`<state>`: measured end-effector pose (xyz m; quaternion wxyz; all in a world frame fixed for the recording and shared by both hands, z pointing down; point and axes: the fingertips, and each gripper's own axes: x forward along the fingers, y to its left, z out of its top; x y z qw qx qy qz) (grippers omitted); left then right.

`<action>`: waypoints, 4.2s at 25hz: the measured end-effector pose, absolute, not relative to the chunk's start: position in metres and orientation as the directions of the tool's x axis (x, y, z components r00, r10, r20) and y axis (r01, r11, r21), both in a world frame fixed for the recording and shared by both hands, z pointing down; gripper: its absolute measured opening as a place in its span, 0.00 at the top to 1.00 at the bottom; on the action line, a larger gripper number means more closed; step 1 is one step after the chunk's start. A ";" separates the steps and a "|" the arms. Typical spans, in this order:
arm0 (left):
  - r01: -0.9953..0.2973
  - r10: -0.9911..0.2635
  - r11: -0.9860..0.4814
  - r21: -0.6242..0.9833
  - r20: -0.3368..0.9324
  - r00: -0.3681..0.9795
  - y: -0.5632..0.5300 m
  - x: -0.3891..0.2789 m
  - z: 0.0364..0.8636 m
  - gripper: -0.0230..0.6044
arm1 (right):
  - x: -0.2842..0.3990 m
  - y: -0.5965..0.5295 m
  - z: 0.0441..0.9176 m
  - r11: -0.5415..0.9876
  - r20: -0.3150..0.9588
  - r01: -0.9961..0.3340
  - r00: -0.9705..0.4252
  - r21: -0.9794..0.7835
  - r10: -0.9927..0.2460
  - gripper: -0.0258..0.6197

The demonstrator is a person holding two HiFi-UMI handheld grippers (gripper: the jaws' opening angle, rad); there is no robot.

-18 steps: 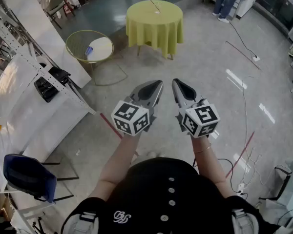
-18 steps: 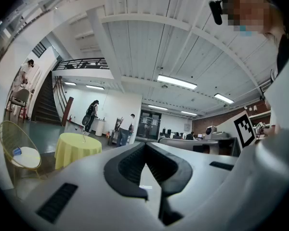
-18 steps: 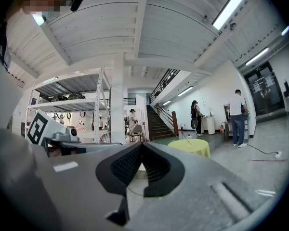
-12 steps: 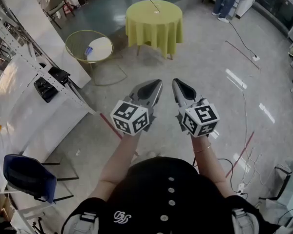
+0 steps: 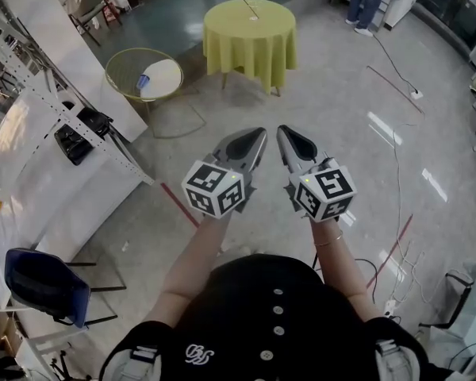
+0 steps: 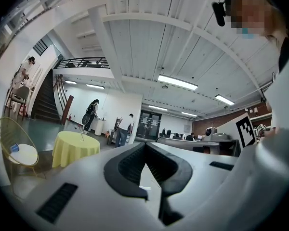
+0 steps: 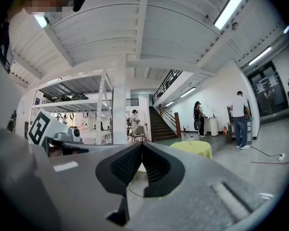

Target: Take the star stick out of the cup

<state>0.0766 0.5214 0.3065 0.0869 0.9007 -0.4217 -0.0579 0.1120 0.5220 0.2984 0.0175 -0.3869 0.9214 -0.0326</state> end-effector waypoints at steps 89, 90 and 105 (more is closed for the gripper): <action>-0.766 -0.798 -0.595 0.242 -0.063 0.600 -0.113 0.011 0.291 0.94 | 0.048 -0.113 0.302 0.690 0.022 -0.716 -0.695 -0.105 -0.719 0.95; -0.770 -0.802 -0.590 0.243 -0.064 0.594 -0.122 0.013 0.291 0.94 | 0.050 -0.121 0.303 0.694 0.023 -0.712 -0.699 -0.105 -0.714 0.95; -0.786 -0.821 -0.549 0.284 -0.011 0.570 -0.167 0.021 0.316 0.94 | 0.058 -0.166 0.322 0.712 0.058 -0.688 -0.724 -0.142 -0.688 0.95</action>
